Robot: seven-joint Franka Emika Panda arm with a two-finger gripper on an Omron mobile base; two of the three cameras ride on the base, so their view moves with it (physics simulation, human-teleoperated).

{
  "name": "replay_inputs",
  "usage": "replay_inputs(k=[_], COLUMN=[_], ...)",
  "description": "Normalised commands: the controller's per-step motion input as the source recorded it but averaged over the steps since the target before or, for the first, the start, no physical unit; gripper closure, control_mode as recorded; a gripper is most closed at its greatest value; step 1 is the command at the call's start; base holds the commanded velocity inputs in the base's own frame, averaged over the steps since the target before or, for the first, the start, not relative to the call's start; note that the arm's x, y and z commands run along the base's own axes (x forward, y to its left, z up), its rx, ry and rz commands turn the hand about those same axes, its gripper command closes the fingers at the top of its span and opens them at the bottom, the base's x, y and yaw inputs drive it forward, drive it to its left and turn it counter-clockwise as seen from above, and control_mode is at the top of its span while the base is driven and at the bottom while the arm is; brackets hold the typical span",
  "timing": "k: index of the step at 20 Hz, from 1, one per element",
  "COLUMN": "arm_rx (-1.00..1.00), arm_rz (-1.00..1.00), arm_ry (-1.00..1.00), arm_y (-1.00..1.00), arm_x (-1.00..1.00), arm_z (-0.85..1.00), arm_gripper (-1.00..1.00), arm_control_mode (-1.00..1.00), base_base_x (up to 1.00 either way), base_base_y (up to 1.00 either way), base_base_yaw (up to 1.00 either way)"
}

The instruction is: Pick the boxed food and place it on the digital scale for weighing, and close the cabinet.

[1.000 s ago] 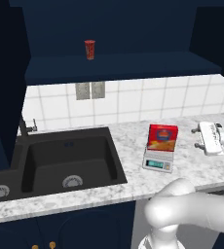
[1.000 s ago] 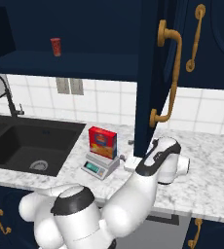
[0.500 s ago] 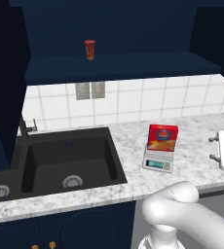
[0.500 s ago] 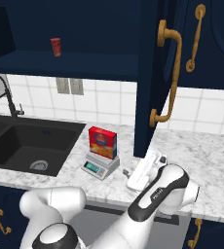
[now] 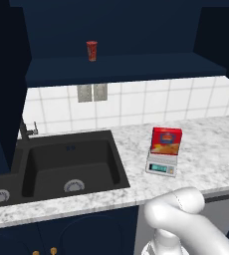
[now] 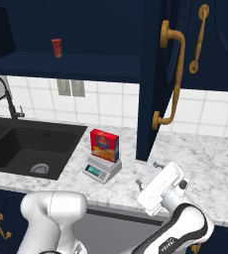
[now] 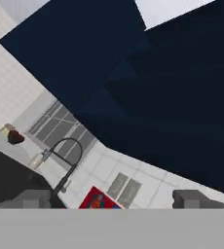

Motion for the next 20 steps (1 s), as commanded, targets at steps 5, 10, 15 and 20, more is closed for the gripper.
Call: replay_inputs(k=[5, 10, 15, 20], arm_rx=[0.27, 0.28, 0.12, 0.02], arm_rz=[0.02, 0.05, 0.0, 0.01], arm_ry=[-0.29, -0.25, 0.03, 0.16], arm_y=[-0.99, -0.91, -0.79, -0.66], arm_x=[0.0, 0.0, 0.14, 0.34], arm_z=[0.18, 0.13, 0.24, 0.07], arm_gripper=[-1.0, -1.0, -1.0, -1.0], arm_control_mode=[-1.0, -1.0, -1.0, -1.0], base_base_x=[0.0, 0.0, 0.0, 0.0], base_base_y=[0.0, 0.0, 0.0, 0.0], base_base_yaw=[0.0, 0.0, 0.0, 0.0])
